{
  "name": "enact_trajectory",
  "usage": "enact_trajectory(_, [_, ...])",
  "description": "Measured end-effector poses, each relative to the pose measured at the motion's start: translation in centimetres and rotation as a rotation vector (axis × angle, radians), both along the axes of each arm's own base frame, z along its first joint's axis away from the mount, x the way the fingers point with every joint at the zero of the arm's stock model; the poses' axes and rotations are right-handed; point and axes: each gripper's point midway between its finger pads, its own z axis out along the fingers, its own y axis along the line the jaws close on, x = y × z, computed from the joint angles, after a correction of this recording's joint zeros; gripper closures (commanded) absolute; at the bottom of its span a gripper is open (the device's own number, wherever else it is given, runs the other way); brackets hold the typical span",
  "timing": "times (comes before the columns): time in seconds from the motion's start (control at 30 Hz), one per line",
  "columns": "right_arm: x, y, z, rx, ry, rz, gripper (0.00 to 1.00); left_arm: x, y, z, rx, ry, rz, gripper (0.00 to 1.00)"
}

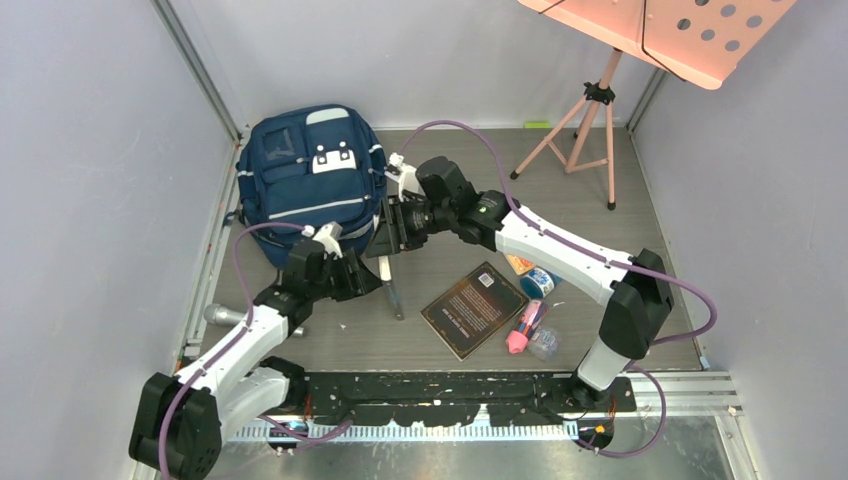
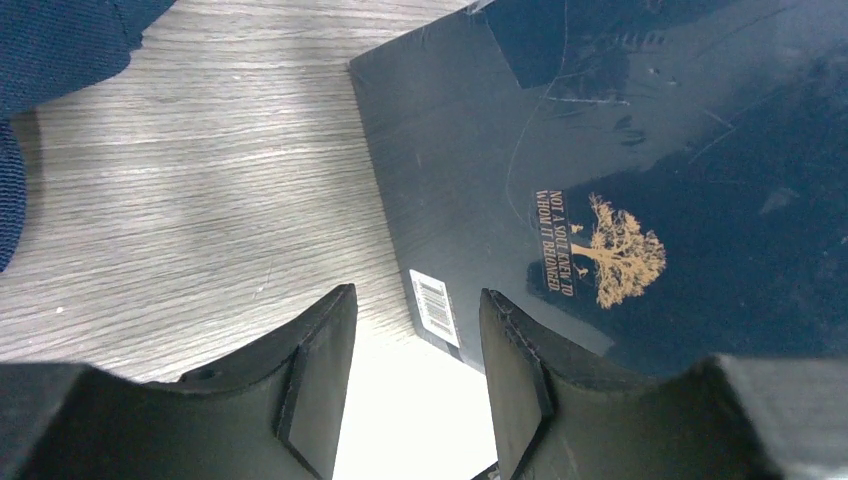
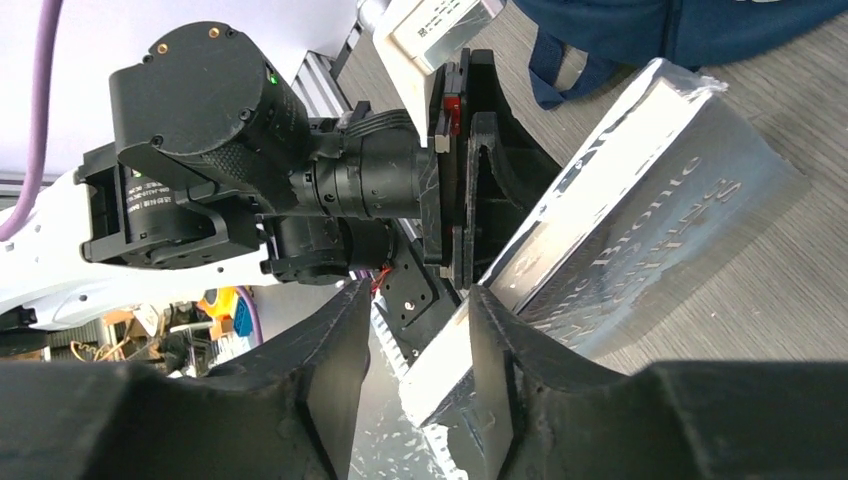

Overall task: Pack the student bag
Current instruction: Pick up the book from the center of the board.

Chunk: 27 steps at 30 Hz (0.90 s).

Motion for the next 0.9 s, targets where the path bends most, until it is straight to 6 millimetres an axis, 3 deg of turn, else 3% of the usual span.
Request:
enact_trajectory(0.23, [0.8,-0.5,0.9,-0.047,-0.043,-0.026,0.38,-0.1,0.5,-0.1,0.033,0.018,0.010,0.49])
enact_trajectory(0.33, [1.7,-1.2,1.1,-0.089,-0.082,-0.063,0.28,-0.2,0.6,-0.6,0.046,0.035,0.013,0.49])
enact_trajectory(0.6, [4.6,-6.5,0.4,-0.291,-0.176,-0.318,0.24,-0.4,0.9,-0.8,0.059,0.046,0.015,0.49])
enact_trajectory(0.67, [5.1,-7.4,-0.8,-0.335,-0.173,-0.364,0.25,-0.3,0.9,-0.7,0.060,0.044,0.017,0.49])
enact_trajectory(0.9, [4.5,-10.3,-9.0,-0.542,-0.083,-0.409,0.22,-0.1,0.8,-0.9,0.064,0.054,0.016,0.48])
